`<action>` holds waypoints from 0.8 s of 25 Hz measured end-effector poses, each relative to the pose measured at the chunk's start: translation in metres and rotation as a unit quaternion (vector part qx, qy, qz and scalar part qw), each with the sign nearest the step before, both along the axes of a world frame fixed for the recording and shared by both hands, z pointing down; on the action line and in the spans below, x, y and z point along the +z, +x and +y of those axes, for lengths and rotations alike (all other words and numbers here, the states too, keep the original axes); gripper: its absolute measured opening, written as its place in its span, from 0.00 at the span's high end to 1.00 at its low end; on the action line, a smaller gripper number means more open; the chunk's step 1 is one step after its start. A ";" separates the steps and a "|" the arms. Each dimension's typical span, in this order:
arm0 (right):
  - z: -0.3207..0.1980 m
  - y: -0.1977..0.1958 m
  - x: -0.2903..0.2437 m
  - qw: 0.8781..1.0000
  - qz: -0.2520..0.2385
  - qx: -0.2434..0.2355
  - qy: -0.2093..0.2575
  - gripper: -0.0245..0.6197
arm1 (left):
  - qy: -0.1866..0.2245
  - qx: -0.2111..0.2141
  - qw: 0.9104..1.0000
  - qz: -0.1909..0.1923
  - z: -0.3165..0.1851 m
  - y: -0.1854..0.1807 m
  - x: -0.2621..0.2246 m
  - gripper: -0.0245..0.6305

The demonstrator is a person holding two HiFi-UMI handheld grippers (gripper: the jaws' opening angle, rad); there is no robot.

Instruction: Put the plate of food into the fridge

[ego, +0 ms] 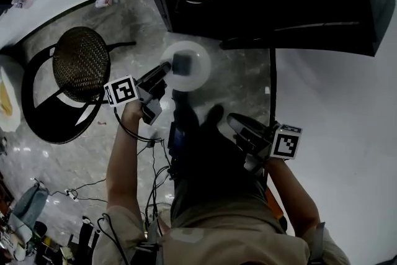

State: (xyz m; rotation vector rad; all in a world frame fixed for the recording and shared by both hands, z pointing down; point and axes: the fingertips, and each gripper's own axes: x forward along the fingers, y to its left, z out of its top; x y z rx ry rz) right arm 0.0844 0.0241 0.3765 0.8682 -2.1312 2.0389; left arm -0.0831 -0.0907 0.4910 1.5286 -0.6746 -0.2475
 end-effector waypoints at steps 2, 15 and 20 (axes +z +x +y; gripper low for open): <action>0.002 -0.007 0.004 1.000 -0.003 -0.003 -0.006 0.91 | 0.002 -0.004 1.000 0.000 -0.001 -0.001 0.007 0.93; 0.009 -0.029 0.040 0.999 -0.003 -0.028 -0.019 0.91 | -0.016 -0.042 0.999 0.018 0.001 -0.005 0.056 0.93; 0.007 -0.033 0.051 0.999 -0.005 -0.040 -0.020 0.91 | -0.041 -0.060 0.997 0.028 0.007 -0.006 0.070 0.93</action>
